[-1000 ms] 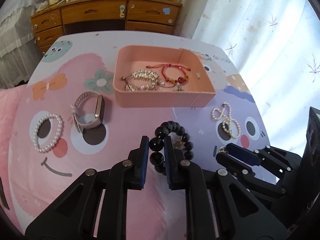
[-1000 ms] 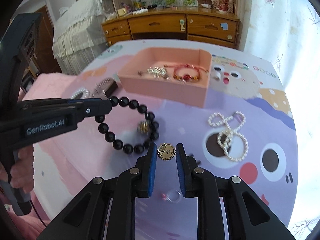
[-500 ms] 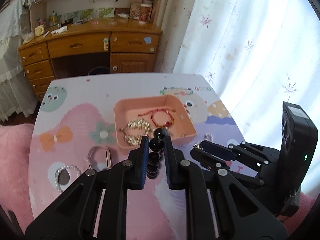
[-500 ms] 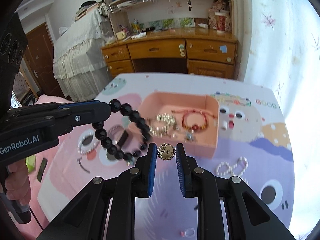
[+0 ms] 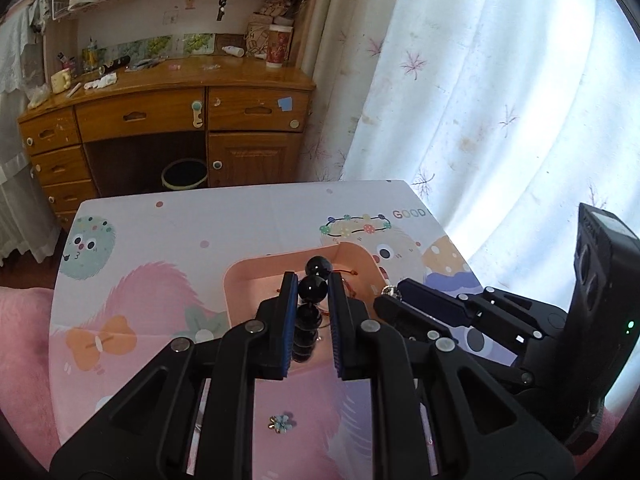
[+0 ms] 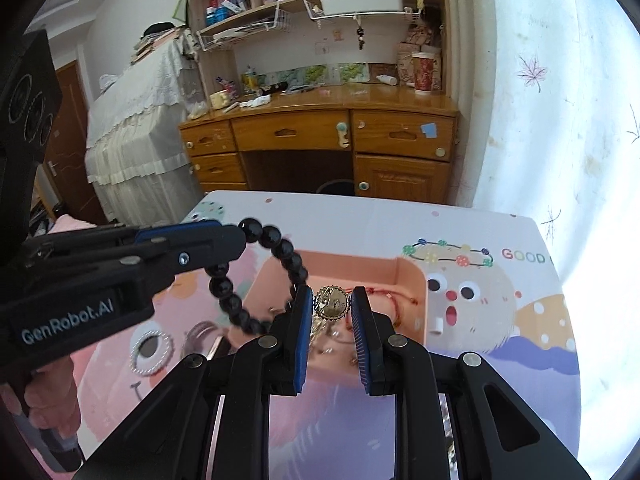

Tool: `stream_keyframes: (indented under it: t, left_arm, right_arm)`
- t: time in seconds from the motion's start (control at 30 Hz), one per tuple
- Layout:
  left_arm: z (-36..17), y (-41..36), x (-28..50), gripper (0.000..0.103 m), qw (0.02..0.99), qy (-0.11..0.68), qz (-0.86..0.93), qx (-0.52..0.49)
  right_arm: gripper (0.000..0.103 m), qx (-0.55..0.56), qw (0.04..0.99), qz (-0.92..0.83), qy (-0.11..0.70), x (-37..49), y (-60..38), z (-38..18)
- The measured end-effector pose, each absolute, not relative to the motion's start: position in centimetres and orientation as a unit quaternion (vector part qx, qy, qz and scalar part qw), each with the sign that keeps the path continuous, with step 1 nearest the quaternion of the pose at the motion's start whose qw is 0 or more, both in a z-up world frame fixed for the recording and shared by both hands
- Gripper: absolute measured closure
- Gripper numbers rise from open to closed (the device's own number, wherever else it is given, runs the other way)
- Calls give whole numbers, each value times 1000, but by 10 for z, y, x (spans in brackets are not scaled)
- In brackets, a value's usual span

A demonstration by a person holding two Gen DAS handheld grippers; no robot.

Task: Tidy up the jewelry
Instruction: 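Carry the black bracelet and gold coin into the pink box and release both, then grasp the pearl bracelet with the left tool while the right grasps the small pink-bead ring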

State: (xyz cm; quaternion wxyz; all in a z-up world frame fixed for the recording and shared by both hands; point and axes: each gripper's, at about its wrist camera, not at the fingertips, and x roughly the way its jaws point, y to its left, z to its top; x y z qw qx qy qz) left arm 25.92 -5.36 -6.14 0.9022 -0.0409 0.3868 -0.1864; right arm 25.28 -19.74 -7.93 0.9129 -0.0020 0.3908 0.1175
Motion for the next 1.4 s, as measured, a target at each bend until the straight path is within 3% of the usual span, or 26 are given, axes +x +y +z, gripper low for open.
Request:
stream_keyframes:
  t: [0.2, 0.23, 0.27, 0.3, 0.33, 0.37, 0.43, 0.47, 0.8, 1.1, 1.27, 1.4]
  left_arm:
    - [-77, -51, 273, 90, 895, 401, -190, -49]
    - [-80, -51, 276, 90, 891, 409, -191, -48]
    - [-82, -52, 278, 89, 887, 415, -194, -50]
    - [-85, -51, 280, 89, 884, 421, -197, -53]
    - [-87, -50, 282, 81, 881, 428, -193, -53]
    - [-88, -50, 283, 62, 881, 432, -187, -50]
    - [-88, -45, 280, 38, 885, 428, -177, -48]
    - [-87, -42, 276, 37, 888, 423, -175, -50]
    - [-105, 33, 250, 36, 880, 457, -102, -79]
    - [-139, 109, 196, 36, 869, 492, -1, -59]
    - [-169, 114, 183, 36, 835, 551, 14, -4]
    - [-192, 122, 178, 36, 811, 585, 12, -20]
  right_arm:
    - [80, 12, 910, 103, 402, 265, -195, -87]
    - [75, 15, 908, 100, 407, 266, -196, -90]
    - [59, 20, 905, 97, 413, 268, -197, -94]
    - [50, 27, 903, 95, 417, 268, -200, -96]
    - [50, 34, 903, 95, 418, 267, -202, -98]
    - [50, 40, 903, 95, 418, 266, -204, -98]
    - [50, 45, 901, 89, 422, 264, -209, -100]
    - [50, 46, 901, 87, 423, 262, -212, -102]
    - [32, 124, 856, 19, 501, 218, -246, -129]
    - [29, 207, 802, -86, 554, 148, -269, -150]
    - [29, 229, 781, -157, 559, 115, -272, -156]
    - [29, 228, 769, -177, 570, 98, -267, -166]
